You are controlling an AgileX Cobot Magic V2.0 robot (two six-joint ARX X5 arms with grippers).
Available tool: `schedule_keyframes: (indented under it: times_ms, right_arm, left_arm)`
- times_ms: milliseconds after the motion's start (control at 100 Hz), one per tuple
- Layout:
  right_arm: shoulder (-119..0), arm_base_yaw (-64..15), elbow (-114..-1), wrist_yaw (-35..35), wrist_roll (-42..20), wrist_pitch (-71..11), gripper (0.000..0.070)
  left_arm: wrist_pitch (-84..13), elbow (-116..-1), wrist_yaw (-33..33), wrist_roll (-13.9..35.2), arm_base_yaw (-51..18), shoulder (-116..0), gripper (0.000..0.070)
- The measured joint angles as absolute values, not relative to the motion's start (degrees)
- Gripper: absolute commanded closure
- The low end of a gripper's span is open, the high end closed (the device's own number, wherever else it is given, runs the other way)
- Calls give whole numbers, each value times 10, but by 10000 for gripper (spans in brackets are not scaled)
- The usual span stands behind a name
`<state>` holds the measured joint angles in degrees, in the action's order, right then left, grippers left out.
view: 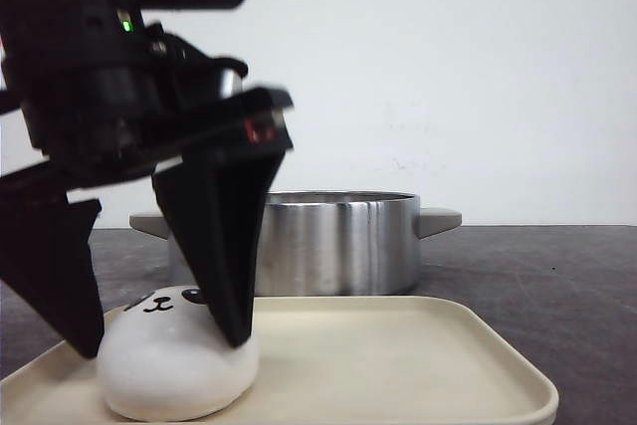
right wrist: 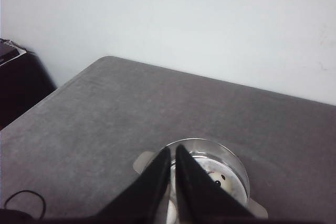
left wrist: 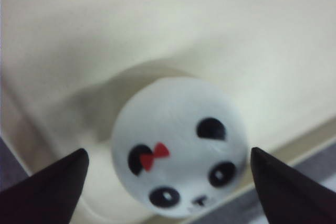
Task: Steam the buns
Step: 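Lower the left gripper onto the last bun on the tray and grasp, then lift the bun into the steamer pot and open the left gripper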
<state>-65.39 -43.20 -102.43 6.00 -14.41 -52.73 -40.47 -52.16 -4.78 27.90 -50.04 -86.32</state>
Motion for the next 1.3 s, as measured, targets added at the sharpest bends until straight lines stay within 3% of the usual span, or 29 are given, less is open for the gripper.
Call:
schedule_keyframes:
  times_ms: [160, 200, 320, 360, 720, 920, 1050, 1300]
  right_arm:
    - [-654, -432, -1024, 60, -144, -537, 693]
    - [-654, -432, -1024, 60, -144, -537, 693]
    - [-654, -432, -1024, 60, -144, -537, 693]
    - [-654, -432, -1024, 60, -144, -537, 693]
    - [-654, -432, -1024, 60, -144, -537, 693]
    - [-654, -432, -1024, 60, -143, -534, 693]
    - [-654, -432, -1024, 60, -143, -533, 693]
    - [-654, -432, -1024, 60, -143, -533, 693]
  left_arm:
    - [-405, -522, -46, 279, -500, -883, 130]
    - [-404, -523, -45, 279, -500, -884, 205]
    - [-399, -523, -44, 279, -500, -887, 617]
    - [-395, -523, -44, 279, -500, -888, 700]
    - [-389, -545, -39, 242, -517, -828, 700]
    - [-238, -612, 30, 207, -506, -735, 700]
    - [-159, -618, 31, 185, -459, -757, 700]
    - [-101, -618, -14, 177, -389, -863, 700]
